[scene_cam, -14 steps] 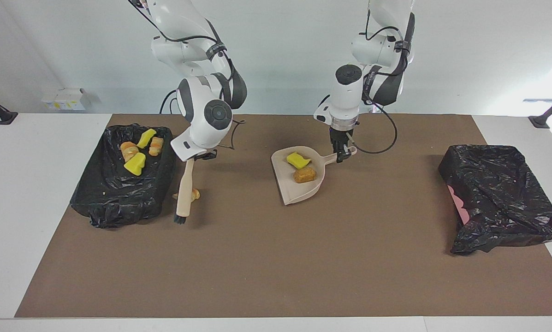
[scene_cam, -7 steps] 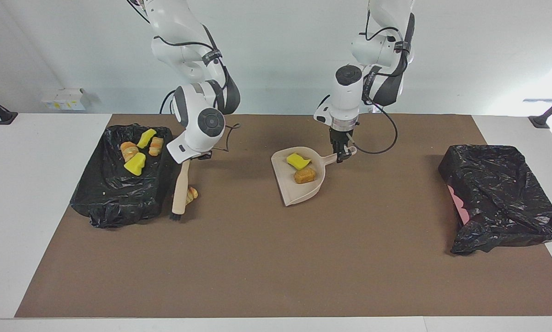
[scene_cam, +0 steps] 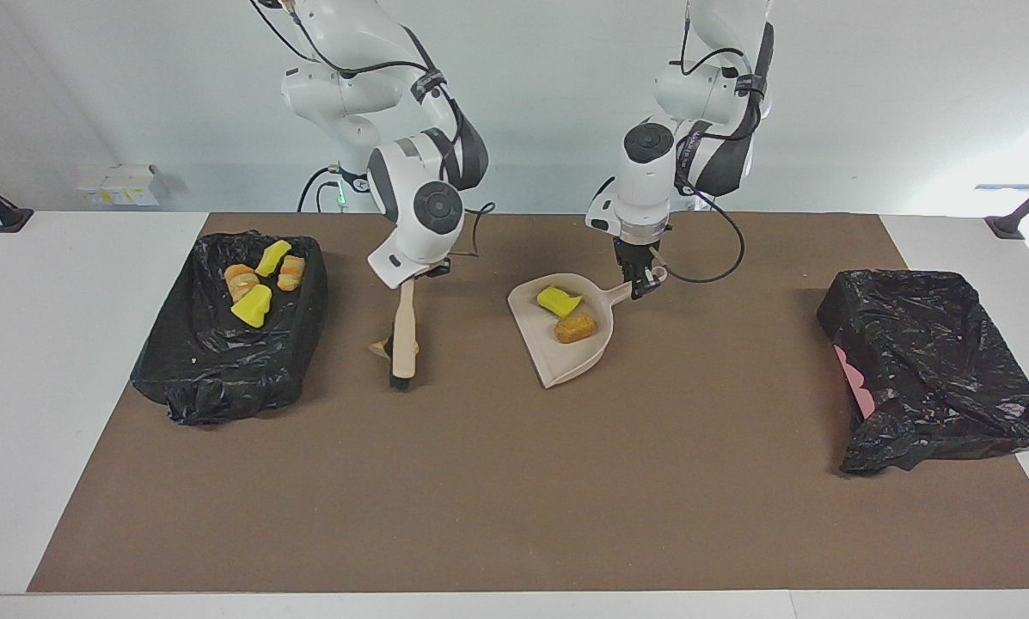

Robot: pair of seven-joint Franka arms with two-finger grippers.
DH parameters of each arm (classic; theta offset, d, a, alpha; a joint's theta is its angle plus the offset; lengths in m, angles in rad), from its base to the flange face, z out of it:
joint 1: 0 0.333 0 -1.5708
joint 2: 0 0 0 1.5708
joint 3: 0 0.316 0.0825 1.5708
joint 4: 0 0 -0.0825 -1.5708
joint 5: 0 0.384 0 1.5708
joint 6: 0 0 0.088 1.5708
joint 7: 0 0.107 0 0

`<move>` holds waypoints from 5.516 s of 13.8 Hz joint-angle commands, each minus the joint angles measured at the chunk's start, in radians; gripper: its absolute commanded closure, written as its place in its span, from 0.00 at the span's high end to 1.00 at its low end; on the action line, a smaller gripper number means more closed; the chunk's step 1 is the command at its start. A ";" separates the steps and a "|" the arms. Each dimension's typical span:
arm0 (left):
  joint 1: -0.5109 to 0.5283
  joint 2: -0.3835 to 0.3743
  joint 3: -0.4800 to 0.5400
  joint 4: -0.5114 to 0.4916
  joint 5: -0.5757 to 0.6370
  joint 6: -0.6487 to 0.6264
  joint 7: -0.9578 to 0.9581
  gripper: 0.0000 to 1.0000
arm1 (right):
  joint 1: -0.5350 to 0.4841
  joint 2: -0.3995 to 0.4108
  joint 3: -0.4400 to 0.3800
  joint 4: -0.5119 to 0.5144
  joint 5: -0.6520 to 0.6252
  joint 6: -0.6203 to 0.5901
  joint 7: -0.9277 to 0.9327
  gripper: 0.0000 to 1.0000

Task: Sweep and dump trash in bin
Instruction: 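Sweep the remaining bread pieces into the dustpan with the right gripper, then carry the dustpan to the bag and tip it with the left gripper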

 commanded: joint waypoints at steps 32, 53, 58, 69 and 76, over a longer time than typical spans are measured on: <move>0.013 0.060 -0.003 0.017 0.060 0.076 0.085 0.00 | 0.083 -0.075 -0.009 0.053 0.339 0.028 -0.196 0.00; 0.645 0.208 -0.002 0.505 -0.284 -0.197 0.967 0.00 | 0.404 -0.305 0.003 -0.243 0.419 0.260 0.202 0.00; 0.846 0.217 0.003 0.557 -0.287 -0.243 1.145 0.00 | 0.561 -0.258 0.003 -0.372 0.421 0.492 0.330 0.00; 1.064 0.324 0.012 0.765 0.087 -0.133 1.386 0.00 | 0.586 -0.249 0.002 -0.423 0.484 0.511 0.222 0.01; 0.985 0.309 0.012 0.703 0.565 -0.031 1.132 0.00 | 0.527 -0.213 0.000 -0.389 0.520 0.492 0.201 0.37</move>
